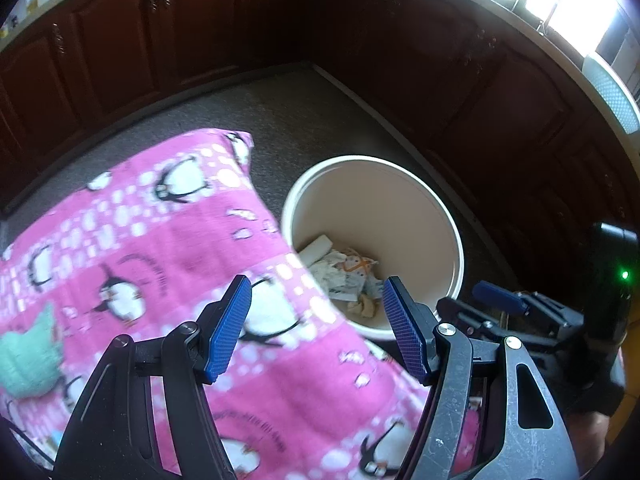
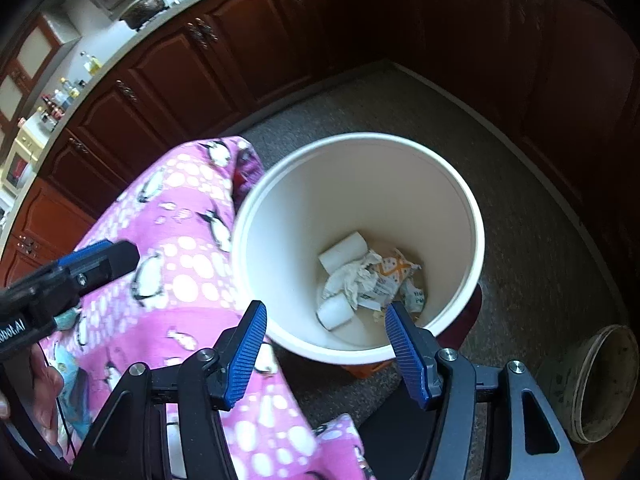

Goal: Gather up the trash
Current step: 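Move both open tools back over the cartons and blue bag on the table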

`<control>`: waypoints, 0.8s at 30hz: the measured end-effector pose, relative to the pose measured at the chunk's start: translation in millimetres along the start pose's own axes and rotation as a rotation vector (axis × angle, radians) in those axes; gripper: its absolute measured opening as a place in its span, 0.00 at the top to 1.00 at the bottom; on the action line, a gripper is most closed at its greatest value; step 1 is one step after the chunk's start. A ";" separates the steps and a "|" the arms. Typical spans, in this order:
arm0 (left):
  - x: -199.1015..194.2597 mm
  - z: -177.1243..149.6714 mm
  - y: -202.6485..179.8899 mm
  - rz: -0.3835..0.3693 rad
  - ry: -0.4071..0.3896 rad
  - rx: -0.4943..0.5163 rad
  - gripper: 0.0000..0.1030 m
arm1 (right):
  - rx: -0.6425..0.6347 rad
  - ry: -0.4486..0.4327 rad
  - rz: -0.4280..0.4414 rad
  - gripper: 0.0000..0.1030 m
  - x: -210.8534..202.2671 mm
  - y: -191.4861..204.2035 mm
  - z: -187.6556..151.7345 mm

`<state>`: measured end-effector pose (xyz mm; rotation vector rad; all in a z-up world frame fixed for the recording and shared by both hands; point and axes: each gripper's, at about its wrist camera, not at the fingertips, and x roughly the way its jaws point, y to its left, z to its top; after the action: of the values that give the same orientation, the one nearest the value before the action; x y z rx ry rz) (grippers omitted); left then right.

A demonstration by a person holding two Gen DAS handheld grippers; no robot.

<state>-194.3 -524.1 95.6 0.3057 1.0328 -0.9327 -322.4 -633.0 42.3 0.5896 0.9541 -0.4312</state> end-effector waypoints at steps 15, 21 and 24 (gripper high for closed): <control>-93.0 -49.5 57.6 0.091 -0.065 -0.036 0.35 | -0.116 -0.072 0.077 0.35 -42.4 87.0 -11.6; -130.0 -75.1 95.2 0.100 -0.085 -0.078 0.35 | -0.172 -0.065 0.120 0.34 -46.2 129.6 -24.1; -150.2 -91.6 121.3 0.106 -0.088 -0.110 0.35 | -0.210 -0.049 0.151 0.33 -44.6 153.9 -33.7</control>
<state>-182.1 -318.1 151.0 0.2230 0.9736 -0.7840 -276.7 -490.1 107.8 0.4545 0.8881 -0.2066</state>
